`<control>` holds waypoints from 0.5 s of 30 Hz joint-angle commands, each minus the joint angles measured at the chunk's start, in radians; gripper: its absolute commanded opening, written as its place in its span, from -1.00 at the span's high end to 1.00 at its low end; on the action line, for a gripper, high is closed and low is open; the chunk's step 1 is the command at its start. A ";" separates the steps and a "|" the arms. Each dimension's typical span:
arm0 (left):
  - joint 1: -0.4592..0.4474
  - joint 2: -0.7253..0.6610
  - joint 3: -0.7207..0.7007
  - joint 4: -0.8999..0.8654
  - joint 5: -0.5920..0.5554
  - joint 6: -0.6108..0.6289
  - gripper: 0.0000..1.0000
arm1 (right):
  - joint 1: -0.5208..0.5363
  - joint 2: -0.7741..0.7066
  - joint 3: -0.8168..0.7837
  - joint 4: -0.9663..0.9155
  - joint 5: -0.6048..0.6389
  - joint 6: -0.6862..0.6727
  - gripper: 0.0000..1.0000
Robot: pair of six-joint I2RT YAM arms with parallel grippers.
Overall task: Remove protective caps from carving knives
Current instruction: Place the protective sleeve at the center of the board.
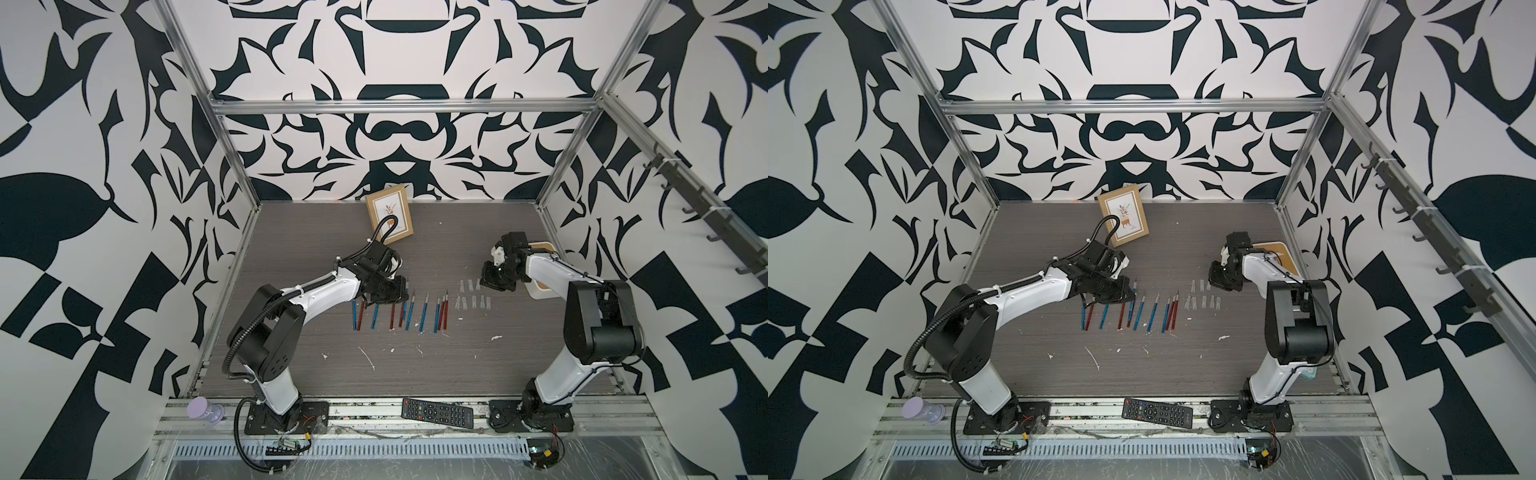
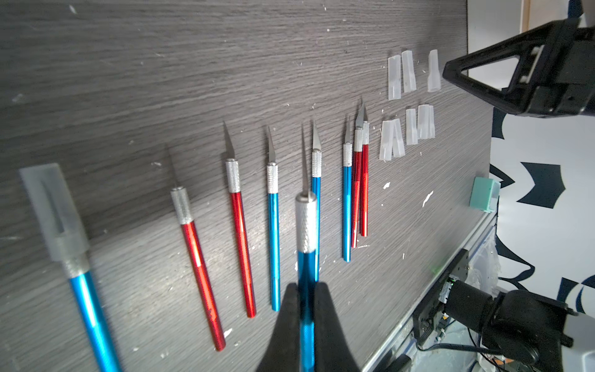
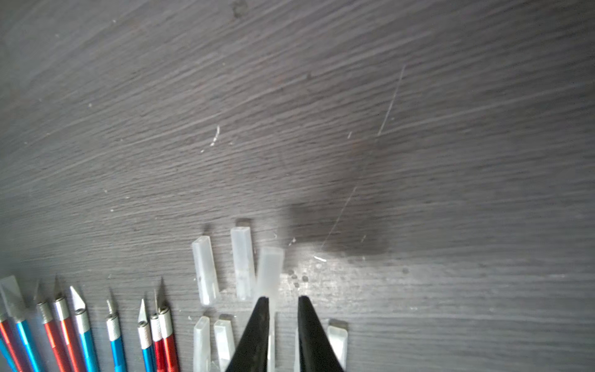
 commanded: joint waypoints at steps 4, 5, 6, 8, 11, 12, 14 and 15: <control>-0.001 0.015 0.022 -0.022 -0.001 0.004 1.00 | 0.015 0.018 0.046 -0.027 0.041 -0.019 0.59; -0.001 0.011 0.019 -0.022 -0.003 0.005 1.00 | 0.015 0.021 0.047 -0.021 0.038 -0.018 0.59; -0.001 0.009 0.016 -0.021 -0.005 0.004 1.00 | 0.014 0.022 0.048 -0.020 0.036 -0.017 0.59; -0.001 0.003 0.013 -0.025 -0.008 0.004 1.00 | 0.015 0.029 0.052 -0.021 0.032 -0.017 0.59; -0.001 -0.001 0.008 -0.028 -0.013 0.005 1.00 | 0.015 0.032 0.052 -0.019 0.029 -0.017 0.58; -0.001 -0.002 0.007 -0.028 -0.014 0.004 1.00 | 0.015 0.033 0.049 -0.017 0.029 -0.017 0.58; -0.001 -0.004 0.005 -0.027 -0.016 0.003 1.00 | 0.016 0.030 0.049 -0.015 0.026 -0.018 0.58; -0.001 -0.004 0.004 -0.027 -0.016 0.003 1.00 | 0.015 0.030 0.049 -0.014 0.026 -0.019 0.58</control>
